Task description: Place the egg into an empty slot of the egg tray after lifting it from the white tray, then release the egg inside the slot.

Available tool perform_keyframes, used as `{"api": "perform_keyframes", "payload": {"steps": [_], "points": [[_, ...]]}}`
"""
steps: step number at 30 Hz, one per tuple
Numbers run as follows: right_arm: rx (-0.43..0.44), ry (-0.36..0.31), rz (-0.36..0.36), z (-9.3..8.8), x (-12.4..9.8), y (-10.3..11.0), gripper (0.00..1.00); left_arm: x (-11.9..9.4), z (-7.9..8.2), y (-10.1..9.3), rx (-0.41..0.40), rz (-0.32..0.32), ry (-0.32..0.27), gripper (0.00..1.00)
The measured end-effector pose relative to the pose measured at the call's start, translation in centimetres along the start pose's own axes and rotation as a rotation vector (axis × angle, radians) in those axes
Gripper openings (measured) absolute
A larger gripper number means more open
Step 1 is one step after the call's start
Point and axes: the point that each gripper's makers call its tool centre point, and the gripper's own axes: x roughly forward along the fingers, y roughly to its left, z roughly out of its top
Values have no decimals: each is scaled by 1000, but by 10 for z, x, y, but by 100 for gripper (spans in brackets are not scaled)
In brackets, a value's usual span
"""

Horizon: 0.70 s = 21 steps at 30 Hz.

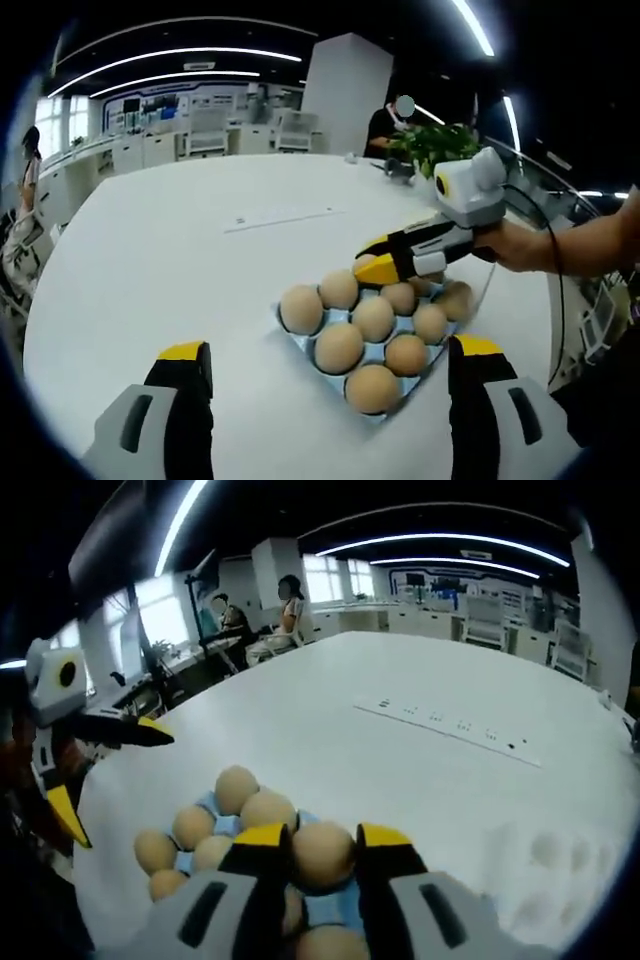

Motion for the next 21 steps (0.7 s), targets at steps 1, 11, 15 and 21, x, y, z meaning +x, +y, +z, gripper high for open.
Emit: {"api": "perform_keyframes", "payload": {"steps": [1, 11, 15, 21], "points": [[-11, -4, 2, 0, 0, 0, 27, 0, 0, 0, -1, 0, -1, 99], [-12, -10, 15, 0, -2, 2, 27, -1, -6, -1, -16, 3, 33, 99], [-32, -13, 13, 1, -7, 4, 27, -2, -7, -4, -89, -19, 40, 99], [-31, -22, 11, 2, -12, 3, 27, -2, 4, -13, -61, -17, 13, 99]]}}
